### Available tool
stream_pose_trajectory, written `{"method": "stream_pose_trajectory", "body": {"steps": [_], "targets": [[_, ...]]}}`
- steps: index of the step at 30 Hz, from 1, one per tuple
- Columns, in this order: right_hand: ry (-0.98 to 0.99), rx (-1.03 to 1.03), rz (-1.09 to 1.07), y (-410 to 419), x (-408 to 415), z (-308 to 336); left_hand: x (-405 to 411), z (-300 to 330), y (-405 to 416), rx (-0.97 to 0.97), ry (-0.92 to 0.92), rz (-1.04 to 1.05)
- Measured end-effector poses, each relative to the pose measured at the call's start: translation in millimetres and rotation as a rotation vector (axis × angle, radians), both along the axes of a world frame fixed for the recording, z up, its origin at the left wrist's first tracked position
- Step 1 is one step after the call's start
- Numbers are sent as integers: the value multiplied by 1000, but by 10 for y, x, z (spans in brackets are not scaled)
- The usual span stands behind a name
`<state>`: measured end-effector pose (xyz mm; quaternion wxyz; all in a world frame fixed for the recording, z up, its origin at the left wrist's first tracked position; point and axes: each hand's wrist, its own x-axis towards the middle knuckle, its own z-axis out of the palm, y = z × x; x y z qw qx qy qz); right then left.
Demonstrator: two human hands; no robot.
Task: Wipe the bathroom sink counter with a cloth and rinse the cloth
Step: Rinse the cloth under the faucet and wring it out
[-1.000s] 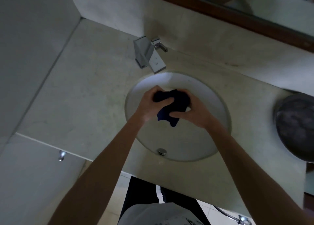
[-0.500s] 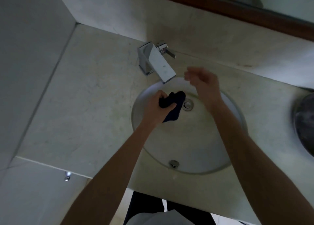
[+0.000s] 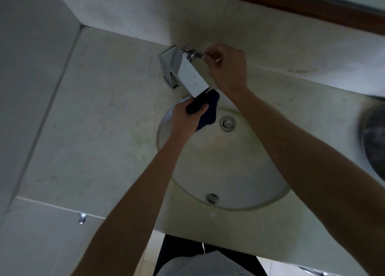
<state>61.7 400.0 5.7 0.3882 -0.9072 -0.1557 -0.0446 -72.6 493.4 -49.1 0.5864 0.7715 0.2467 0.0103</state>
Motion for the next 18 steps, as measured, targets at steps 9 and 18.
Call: {"method": "stream_pose_trajectory", "body": {"steps": [9, 18], "targets": [[196, 140, -198, -305, -511, -271, -20, -13, 18, -111, 40, -8], [834, 463, -272, -169, -812, -607, -44, -61, -148, -208, -49, 43]]}}
